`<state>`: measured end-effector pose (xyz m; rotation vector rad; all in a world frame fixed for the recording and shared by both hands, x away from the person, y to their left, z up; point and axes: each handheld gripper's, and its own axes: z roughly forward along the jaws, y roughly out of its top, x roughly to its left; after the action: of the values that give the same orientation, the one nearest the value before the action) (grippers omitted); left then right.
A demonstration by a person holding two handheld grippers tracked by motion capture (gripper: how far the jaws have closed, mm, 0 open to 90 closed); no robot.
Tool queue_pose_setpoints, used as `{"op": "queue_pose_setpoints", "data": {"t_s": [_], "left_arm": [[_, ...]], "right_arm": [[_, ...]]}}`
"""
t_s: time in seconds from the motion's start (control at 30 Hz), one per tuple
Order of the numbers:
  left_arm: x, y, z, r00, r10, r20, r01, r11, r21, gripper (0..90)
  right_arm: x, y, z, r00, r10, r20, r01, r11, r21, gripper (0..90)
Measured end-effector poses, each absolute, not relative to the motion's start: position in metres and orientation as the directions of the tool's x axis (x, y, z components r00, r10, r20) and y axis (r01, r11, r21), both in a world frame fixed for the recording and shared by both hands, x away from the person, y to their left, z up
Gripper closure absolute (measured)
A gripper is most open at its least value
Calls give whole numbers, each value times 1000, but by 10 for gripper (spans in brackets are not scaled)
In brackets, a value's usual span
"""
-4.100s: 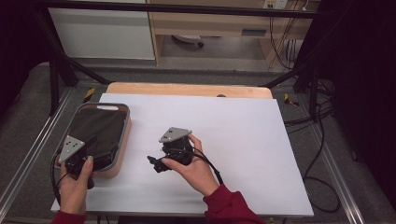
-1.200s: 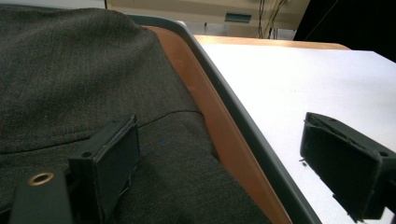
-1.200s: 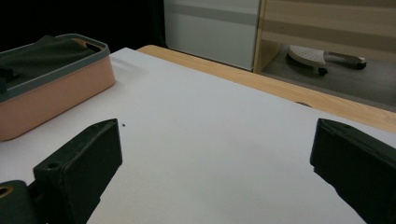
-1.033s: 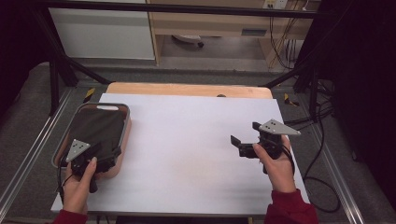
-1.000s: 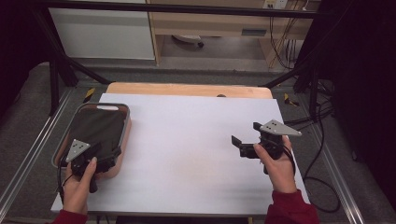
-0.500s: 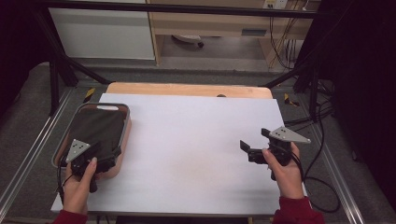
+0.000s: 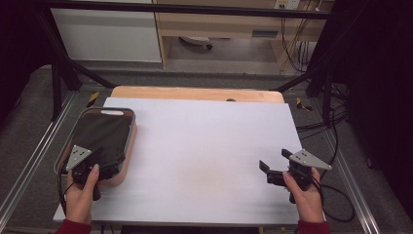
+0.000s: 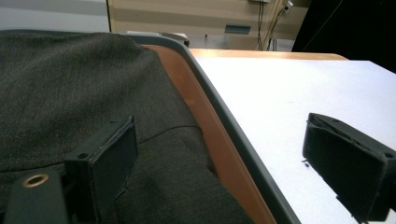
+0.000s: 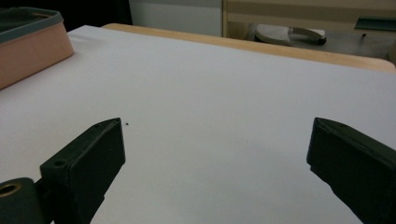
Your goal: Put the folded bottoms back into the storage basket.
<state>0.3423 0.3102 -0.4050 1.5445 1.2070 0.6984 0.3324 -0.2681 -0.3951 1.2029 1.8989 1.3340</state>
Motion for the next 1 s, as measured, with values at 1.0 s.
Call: {"op": "queue_pose_setpoints", "data": {"t_s": [1.0], "left_arm": [[335, 289, -393, 428, 900, -89, 317, -57, 947, 89]], "right_arm": [[335, -233, -431, -540, 839, 69, 408, 189, 893, 36]]}}
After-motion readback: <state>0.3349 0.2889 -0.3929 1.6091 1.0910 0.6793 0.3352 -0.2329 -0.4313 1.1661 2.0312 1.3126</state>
